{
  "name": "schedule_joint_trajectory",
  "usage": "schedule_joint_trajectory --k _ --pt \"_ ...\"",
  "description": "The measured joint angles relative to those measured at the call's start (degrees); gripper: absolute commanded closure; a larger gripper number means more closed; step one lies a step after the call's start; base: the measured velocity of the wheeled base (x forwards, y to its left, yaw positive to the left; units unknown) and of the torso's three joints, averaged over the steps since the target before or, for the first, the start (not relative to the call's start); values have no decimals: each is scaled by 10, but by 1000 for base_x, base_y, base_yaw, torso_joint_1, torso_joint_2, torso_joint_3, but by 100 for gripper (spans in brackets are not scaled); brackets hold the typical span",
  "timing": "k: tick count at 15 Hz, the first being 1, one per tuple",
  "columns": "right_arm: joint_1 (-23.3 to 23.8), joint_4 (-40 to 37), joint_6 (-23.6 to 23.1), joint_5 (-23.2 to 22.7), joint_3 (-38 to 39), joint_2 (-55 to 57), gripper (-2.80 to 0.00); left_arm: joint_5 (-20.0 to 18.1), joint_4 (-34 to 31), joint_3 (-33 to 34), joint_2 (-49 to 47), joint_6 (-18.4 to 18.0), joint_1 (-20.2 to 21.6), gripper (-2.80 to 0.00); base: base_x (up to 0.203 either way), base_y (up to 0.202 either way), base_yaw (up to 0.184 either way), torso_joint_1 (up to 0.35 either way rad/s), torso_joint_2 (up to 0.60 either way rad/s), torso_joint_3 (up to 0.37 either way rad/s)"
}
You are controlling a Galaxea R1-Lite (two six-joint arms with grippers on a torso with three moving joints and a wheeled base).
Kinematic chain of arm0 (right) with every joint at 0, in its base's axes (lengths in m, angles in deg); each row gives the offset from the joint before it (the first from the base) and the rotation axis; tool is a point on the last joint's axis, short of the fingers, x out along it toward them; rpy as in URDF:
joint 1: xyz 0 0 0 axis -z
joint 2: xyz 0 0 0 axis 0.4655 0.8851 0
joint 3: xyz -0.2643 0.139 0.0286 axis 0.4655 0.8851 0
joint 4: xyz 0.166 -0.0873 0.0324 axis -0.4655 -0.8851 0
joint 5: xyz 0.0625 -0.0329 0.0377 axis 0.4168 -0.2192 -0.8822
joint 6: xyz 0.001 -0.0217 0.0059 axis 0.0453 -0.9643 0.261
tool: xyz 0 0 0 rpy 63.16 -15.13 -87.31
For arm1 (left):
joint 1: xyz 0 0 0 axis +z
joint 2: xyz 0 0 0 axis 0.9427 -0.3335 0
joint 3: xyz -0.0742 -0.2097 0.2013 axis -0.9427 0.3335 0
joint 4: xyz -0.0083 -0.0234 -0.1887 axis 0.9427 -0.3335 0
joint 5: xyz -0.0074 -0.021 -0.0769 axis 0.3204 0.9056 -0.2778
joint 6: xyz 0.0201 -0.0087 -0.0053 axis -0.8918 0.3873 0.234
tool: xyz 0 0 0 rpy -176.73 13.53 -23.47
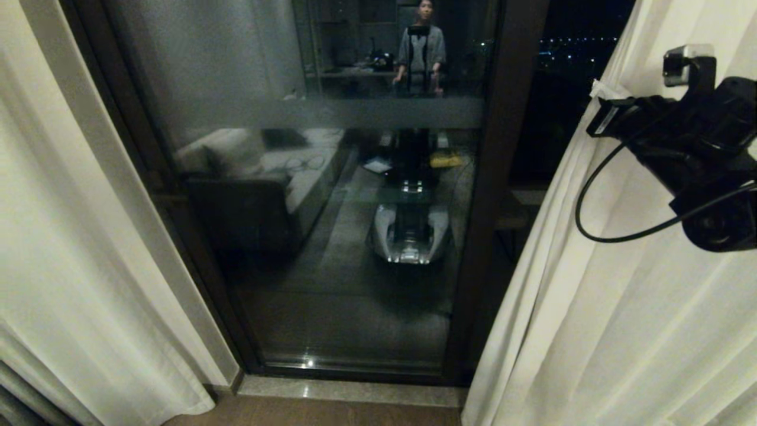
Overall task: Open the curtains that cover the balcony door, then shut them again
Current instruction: Close the inner curtains on both sides
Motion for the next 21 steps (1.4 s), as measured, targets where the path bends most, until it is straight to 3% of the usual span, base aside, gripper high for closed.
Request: schedule_joint_trajectory --k 18,21 --pt "0 8 -1 1 -2 16 0 0 0 0 0 -1 0 0 0 186 -2 2 2 3" --pt "0 8 -1 1 -1 13 0 1 0 0 0 -1 0 0 0 67 -1 0 2 2"
